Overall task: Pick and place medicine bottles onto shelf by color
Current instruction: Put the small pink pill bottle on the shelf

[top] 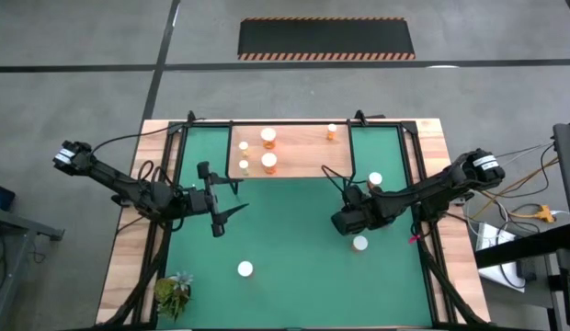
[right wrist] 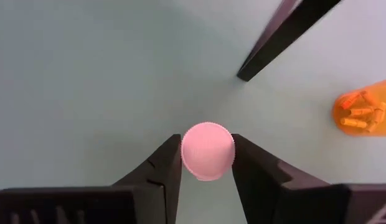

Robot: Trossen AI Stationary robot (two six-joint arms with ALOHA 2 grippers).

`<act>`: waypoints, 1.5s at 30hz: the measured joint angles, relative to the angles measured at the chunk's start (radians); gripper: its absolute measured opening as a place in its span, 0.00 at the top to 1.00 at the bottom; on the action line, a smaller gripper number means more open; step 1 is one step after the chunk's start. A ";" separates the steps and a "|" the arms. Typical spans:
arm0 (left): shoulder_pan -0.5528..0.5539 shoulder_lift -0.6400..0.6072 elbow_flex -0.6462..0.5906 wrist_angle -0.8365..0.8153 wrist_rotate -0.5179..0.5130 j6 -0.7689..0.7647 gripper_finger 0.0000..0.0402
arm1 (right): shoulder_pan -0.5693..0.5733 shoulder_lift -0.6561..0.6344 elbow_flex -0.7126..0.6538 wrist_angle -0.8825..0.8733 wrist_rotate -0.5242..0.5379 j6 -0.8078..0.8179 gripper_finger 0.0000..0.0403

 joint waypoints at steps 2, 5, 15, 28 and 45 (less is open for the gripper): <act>0.000 0.000 0.000 0.000 0.000 0.000 0.33 | 0.004 -0.008 0.006 -0.005 -0.027 -0.046 0.71; 0.000 0.000 0.000 0.000 0.000 0.000 0.33 | 0.013 -0.026 0.031 -0.004 -0.119 -0.117 0.69; 0.000 0.000 0.000 0.000 0.000 0.000 0.33 | 0.106 -0.040 0.269 0.046 -0.308 -0.387 0.72; 0.000 0.001 0.000 0.000 0.000 0.000 0.33 | -0.027 0.005 0.635 0.037 -0.124 -0.789 0.72; 0.000 0.001 0.000 -0.003 0.000 0.000 0.33 | -0.406 0.293 1.020 -0.175 -0.231 -1.035 0.72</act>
